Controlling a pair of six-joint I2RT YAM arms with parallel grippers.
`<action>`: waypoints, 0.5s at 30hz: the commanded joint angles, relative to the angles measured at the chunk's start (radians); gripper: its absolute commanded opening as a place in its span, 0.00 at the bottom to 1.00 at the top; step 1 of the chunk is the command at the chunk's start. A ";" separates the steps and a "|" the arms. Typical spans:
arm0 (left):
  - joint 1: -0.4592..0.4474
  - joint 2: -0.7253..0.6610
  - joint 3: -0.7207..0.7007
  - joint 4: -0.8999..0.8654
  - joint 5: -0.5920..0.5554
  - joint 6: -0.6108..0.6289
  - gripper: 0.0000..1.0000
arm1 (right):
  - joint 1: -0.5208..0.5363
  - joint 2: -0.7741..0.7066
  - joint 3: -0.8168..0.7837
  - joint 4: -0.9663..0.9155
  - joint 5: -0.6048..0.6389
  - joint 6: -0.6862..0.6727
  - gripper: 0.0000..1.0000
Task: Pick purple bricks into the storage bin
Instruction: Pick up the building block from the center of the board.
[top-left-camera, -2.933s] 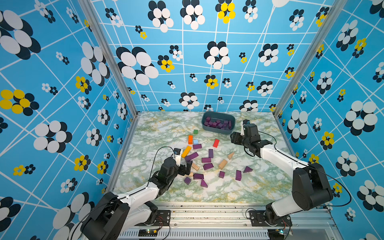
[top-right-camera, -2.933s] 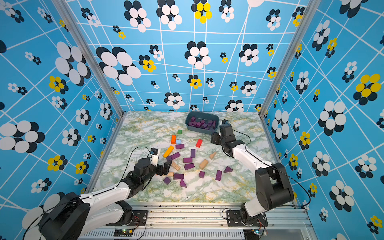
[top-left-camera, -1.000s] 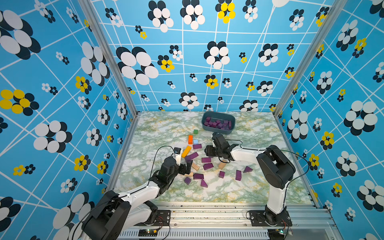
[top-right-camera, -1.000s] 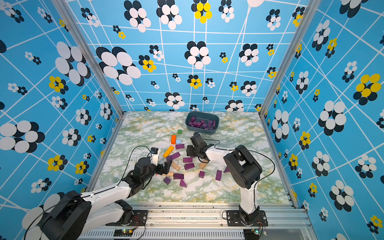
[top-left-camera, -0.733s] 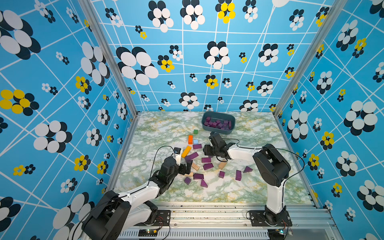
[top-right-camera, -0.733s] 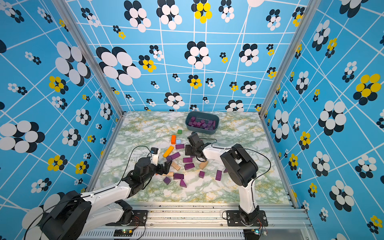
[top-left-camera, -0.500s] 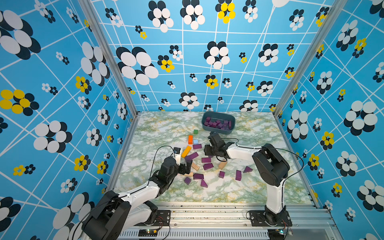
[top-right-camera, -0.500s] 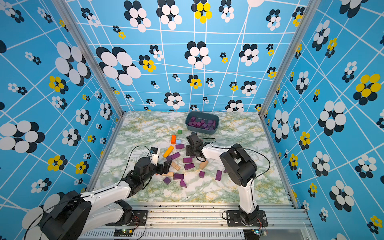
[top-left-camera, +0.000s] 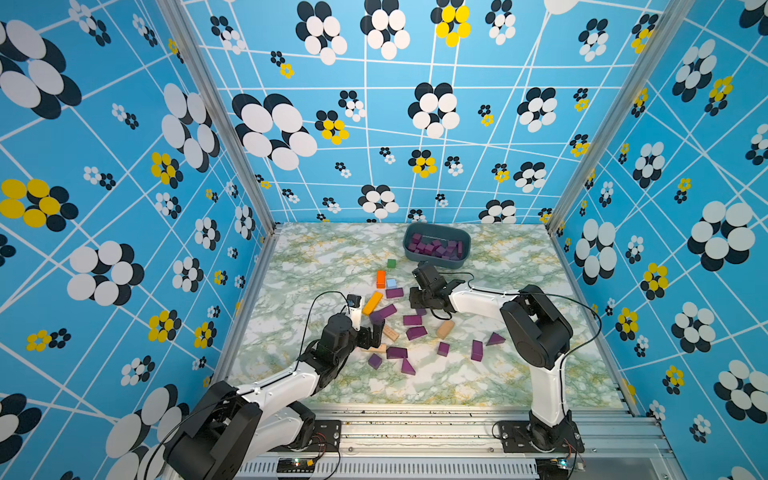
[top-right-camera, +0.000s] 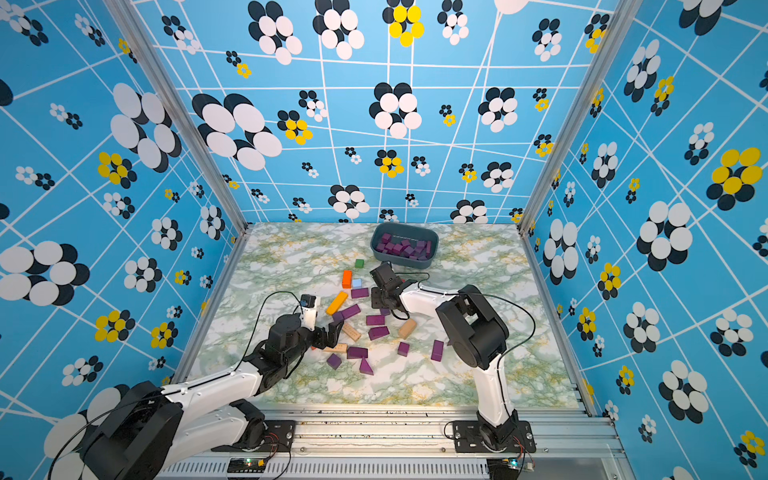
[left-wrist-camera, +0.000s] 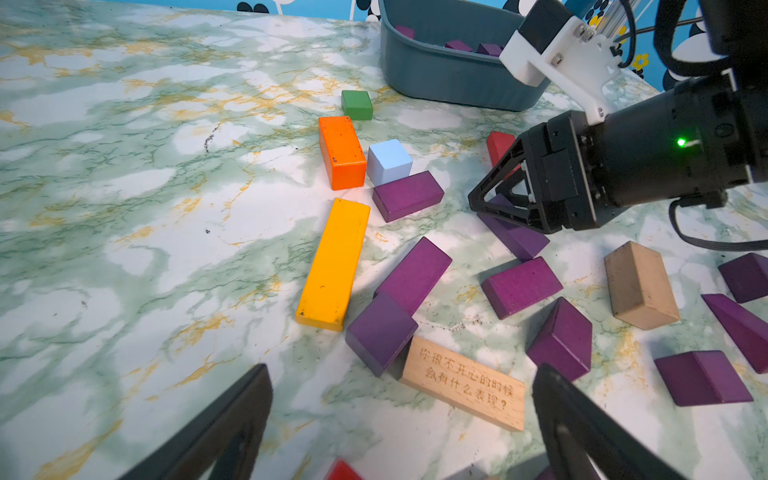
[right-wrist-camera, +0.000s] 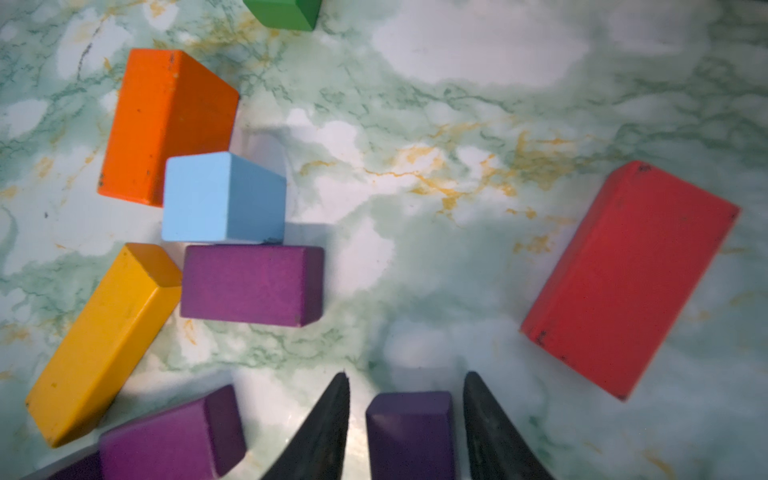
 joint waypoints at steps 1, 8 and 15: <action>0.012 0.009 0.026 -0.016 -0.007 -0.009 1.00 | 0.008 0.052 0.018 -0.113 0.006 -0.007 0.46; 0.015 0.008 0.027 -0.018 -0.007 -0.010 0.99 | 0.009 0.057 0.034 -0.153 0.023 -0.010 0.46; 0.017 0.009 0.027 -0.016 -0.005 -0.012 0.99 | 0.010 0.049 0.018 -0.166 0.033 -0.007 0.45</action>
